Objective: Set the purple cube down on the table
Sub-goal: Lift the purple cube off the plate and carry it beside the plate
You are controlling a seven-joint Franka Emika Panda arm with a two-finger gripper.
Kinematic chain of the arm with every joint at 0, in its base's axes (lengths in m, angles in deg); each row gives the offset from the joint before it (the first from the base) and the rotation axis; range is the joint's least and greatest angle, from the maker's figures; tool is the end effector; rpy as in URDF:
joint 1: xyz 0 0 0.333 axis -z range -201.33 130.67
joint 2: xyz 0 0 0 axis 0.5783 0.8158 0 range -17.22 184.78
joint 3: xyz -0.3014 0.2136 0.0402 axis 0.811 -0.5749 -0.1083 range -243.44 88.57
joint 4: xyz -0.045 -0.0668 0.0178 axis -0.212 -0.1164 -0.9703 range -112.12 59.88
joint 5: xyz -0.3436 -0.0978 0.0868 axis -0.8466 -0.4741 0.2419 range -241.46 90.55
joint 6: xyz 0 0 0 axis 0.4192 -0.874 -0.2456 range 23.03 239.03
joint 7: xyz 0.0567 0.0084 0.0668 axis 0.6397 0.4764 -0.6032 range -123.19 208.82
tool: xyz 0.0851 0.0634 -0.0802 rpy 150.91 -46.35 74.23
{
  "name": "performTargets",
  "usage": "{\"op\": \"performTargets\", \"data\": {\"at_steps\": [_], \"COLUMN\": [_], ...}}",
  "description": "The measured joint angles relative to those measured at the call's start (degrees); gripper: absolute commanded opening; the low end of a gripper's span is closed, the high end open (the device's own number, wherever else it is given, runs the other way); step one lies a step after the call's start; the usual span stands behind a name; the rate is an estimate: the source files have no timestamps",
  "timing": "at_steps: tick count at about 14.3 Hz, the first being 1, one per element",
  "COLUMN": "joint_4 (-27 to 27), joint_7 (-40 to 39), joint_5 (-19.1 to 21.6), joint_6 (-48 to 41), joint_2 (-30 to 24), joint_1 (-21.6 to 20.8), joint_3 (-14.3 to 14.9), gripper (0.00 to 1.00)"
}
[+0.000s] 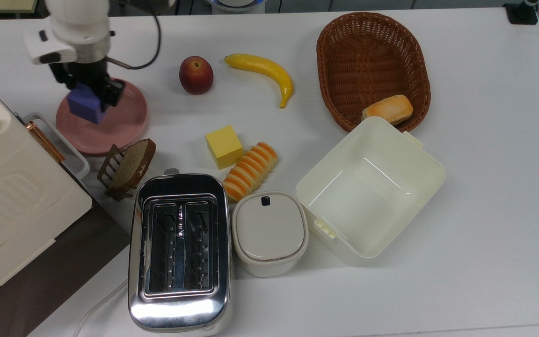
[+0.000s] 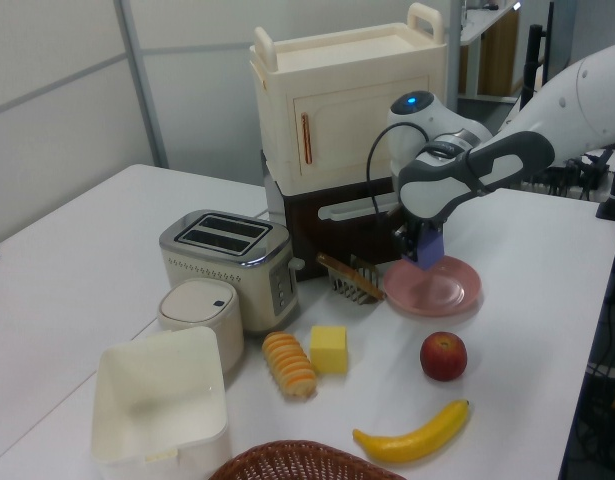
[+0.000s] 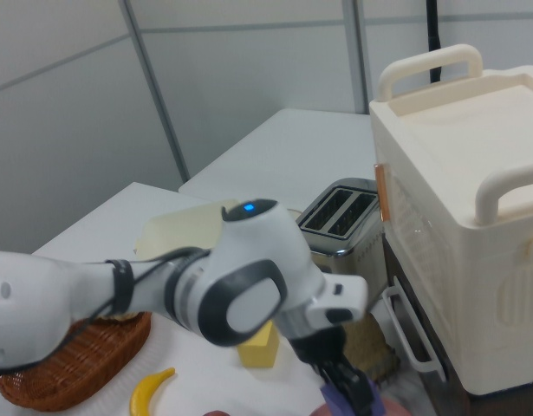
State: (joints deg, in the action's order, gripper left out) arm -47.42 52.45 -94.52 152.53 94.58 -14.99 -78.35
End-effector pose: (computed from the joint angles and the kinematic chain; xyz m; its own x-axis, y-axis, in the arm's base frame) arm 0.5619 -0.2159 0.4421 0.9484 -0.2902 0.1278 -0.3142 -0.9142 0.2560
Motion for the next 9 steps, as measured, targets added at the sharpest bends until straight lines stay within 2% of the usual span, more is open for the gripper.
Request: {"op": "performTargets", "data": {"at_steps": [9], "joint_4": [-0.41], "joint_7": [7.72], "joint_5": [0.0], "joint_6": [-7.32], "joint_2": [-0.37], "joint_1": [-10.26], "joint_3": [-0.51], "gripper": [0.16]}}
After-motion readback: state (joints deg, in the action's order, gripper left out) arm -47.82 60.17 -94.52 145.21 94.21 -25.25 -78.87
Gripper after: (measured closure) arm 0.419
